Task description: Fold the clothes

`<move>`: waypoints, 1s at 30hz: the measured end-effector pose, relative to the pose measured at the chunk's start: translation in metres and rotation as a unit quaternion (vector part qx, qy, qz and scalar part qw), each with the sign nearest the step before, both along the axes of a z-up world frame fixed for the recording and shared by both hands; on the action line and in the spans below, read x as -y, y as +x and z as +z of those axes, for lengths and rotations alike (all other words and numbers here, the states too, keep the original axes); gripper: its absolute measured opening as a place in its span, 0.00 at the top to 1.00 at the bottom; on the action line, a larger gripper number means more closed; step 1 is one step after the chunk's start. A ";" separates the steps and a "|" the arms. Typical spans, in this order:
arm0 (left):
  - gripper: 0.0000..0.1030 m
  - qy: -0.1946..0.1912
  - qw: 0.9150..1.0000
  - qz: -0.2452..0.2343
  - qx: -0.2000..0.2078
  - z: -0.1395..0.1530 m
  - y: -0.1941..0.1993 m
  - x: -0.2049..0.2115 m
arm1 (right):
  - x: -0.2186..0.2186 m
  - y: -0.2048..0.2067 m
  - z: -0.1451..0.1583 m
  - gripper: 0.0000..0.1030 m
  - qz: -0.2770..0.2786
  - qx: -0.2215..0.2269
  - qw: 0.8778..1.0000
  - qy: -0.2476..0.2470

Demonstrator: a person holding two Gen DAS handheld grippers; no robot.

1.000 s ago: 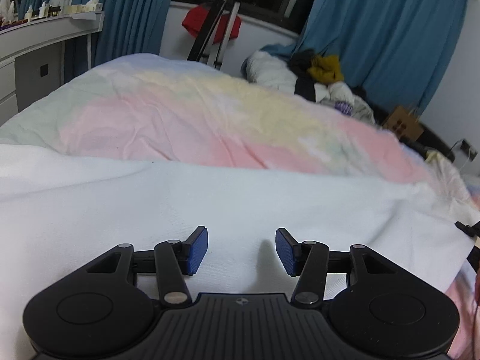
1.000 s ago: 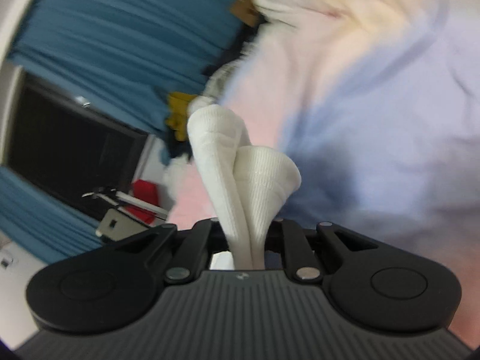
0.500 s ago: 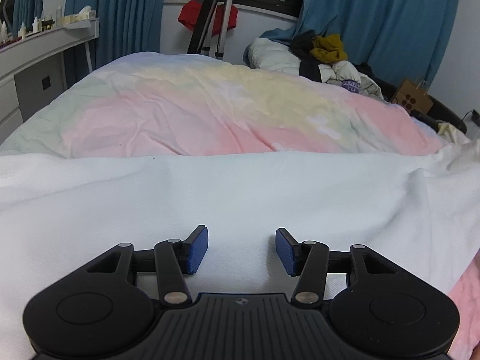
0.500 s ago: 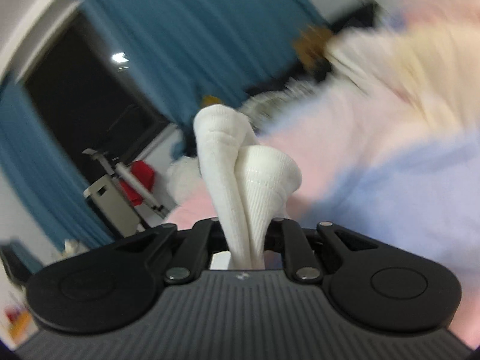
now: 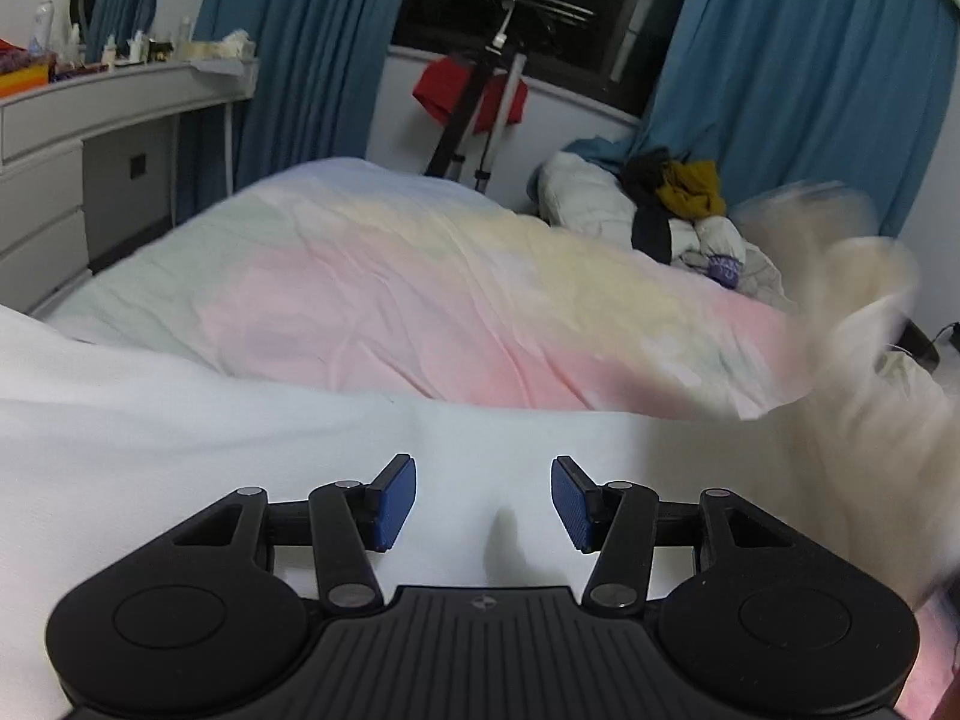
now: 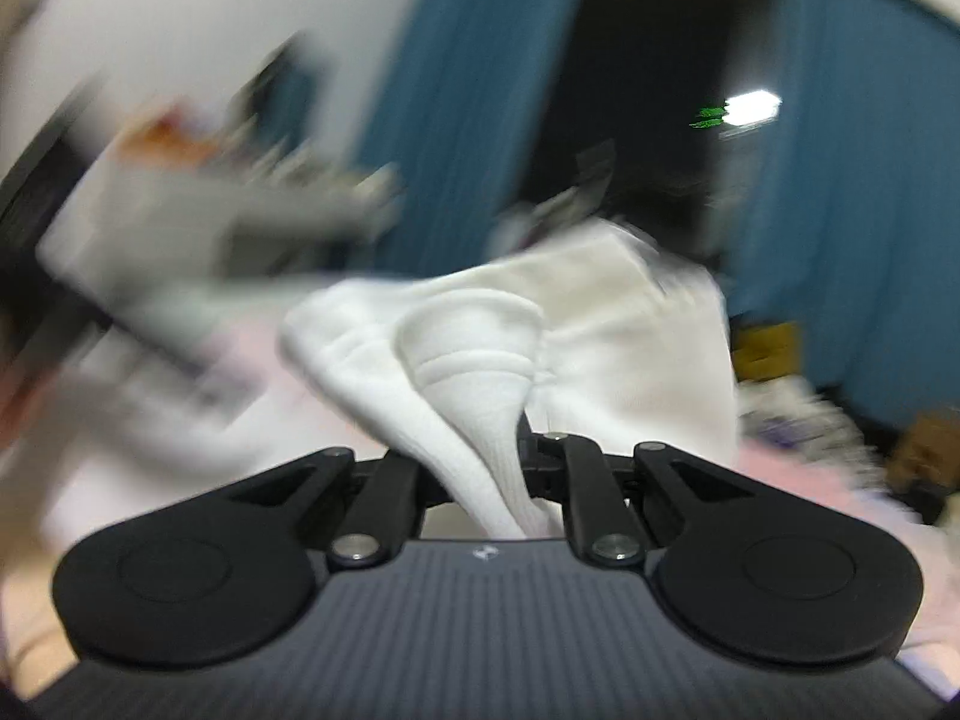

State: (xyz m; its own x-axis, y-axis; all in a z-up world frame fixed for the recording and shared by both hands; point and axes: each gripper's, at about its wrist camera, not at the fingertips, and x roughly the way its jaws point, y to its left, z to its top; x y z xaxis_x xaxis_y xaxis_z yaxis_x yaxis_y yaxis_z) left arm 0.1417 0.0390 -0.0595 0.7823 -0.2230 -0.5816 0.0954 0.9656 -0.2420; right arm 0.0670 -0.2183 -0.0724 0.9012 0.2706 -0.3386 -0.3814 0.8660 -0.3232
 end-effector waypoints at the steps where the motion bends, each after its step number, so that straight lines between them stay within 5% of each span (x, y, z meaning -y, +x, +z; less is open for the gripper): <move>1: 0.49 0.001 1.000 0.001 0.000 0.001 0.000 0.000 | -0.017 -0.003 -0.015 0.88 0.023 -0.027 0.999 -0.030; 5: 0.49 -0.009 1.000 0.000 0.004 0.004 -0.001 -0.003 | -0.057 -0.012 -0.047 0.88 0.037 -0.077 0.991 -0.105; 10: 0.49 -0.030 0.999 0.000 0.019 0.010 -0.005 -0.008 | -0.047 -0.016 -0.015 0.88 0.008 -0.061 0.998 0.006; 15: 0.48 -0.044 0.999 0.005 0.011 0.008 -0.006 -0.013 | -0.068 -0.014 -0.047 0.87 0.026 -0.105 0.994 -0.019; 21: 0.46 -0.053 0.998 0.019 0.002 0.012 -0.019 -0.028 | -0.063 -0.003 -0.047 0.87 0.042 -0.104 0.994 -0.016; 25: 0.30 -0.064 0.996 0.059 -0.011 0.027 -0.049 -0.062 | -0.060 0.000 -0.043 0.87 0.047 -0.114 0.992 -0.003; 30: 0.18 -0.114 0.981 0.145 -0.052 0.050 -0.090 -0.135 | -0.068 -0.010 -0.044 0.86 0.049 -0.122 0.991 0.017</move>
State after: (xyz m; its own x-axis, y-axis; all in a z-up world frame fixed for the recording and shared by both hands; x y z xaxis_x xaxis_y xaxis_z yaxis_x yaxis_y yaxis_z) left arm 0.0520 0.1735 -0.0090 0.7715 -0.1338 -0.6220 -0.2117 0.8679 -0.4494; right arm 0.0573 -0.1508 -0.1161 0.7627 0.3667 -0.5328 -0.5268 0.8301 -0.1828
